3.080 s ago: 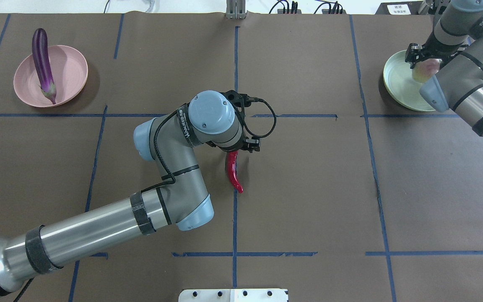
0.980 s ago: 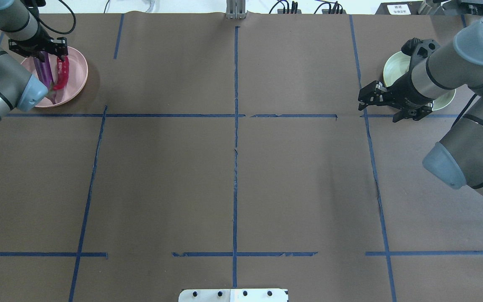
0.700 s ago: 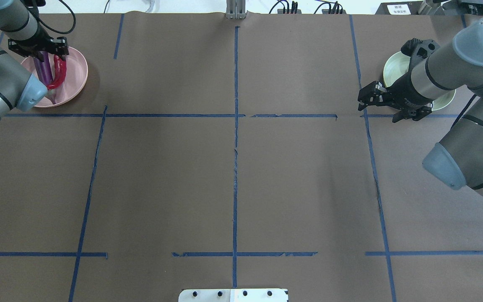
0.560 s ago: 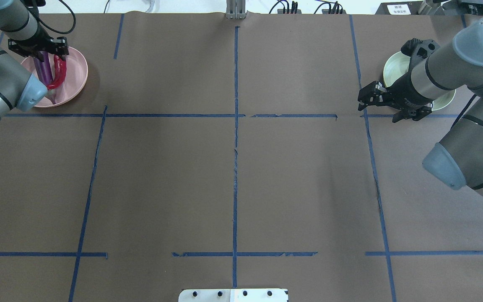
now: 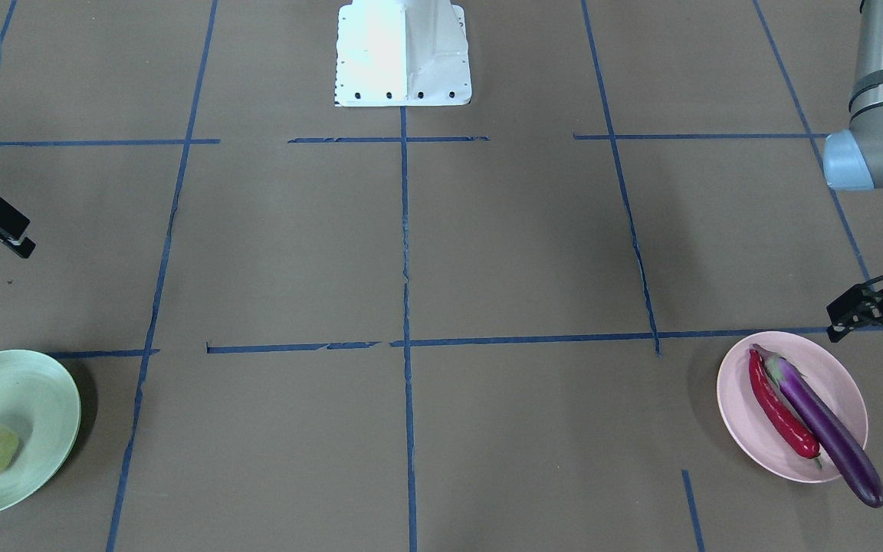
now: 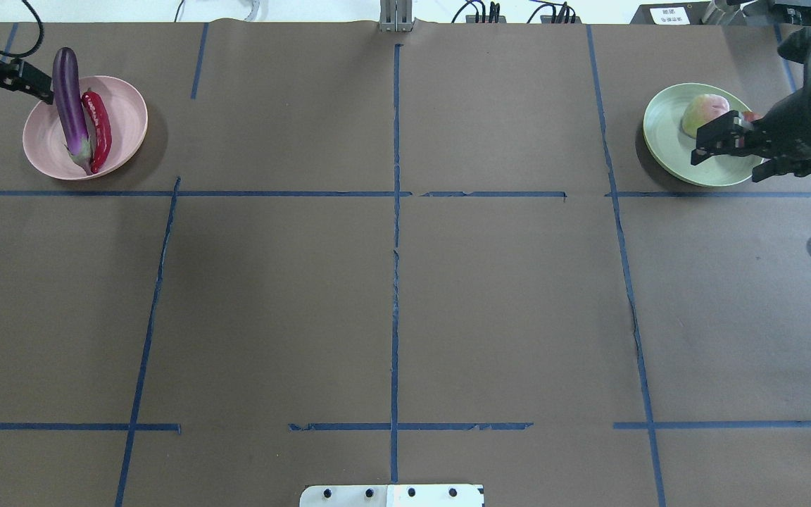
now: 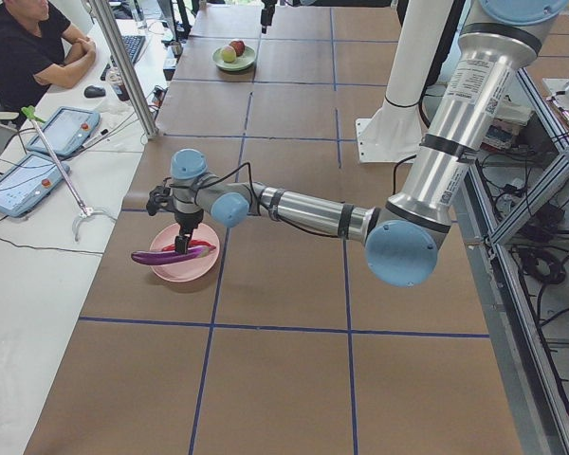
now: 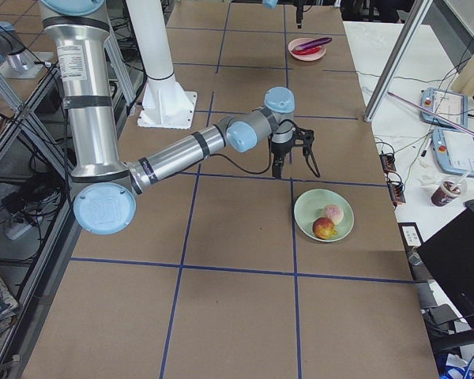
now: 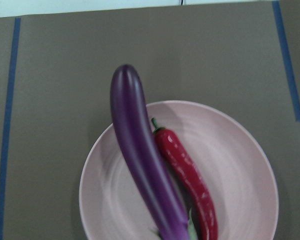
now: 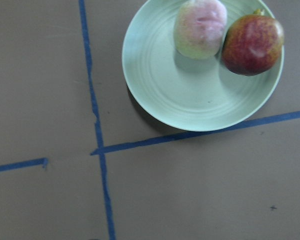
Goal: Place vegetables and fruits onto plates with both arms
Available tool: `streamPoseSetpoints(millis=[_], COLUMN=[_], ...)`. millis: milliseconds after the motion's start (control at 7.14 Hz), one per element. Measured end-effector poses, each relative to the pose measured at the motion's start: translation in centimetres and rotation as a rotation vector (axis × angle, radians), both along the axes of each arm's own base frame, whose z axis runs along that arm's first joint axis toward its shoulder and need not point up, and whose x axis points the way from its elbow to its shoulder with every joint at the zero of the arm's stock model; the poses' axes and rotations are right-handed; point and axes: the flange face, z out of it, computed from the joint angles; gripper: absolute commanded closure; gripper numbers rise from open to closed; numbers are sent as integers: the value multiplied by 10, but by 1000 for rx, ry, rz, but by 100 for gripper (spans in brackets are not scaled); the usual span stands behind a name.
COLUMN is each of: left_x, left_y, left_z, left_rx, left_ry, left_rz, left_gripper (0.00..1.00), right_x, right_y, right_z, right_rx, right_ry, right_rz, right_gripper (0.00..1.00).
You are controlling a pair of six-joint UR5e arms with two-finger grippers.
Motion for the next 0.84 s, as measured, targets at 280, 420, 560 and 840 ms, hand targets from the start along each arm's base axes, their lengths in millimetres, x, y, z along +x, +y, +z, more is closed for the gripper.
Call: streamPoseSetpoints(millis=[280, 420, 560, 840], left_x=[-44, -74, -121, -183], left_y=[25, 31, 35, 59], left_z=[32, 45, 51, 43], left_rx=[-8, -1, 7, -62], left_ry=[59, 50, 27, 16], left_rz=[68, 93, 132, 155], left_gripper=[0, 0, 0, 0], right_x=[51, 78, 103, 130], right_y=[10, 17, 30, 63], right_z=[46, 65, 86, 124], right_rx=[12, 28, 30, -13], right_ry=[47, 57, 47, 16], right_rz=[-147, -208, -242, -246], right_gripper=[0, 0, 0, 0])
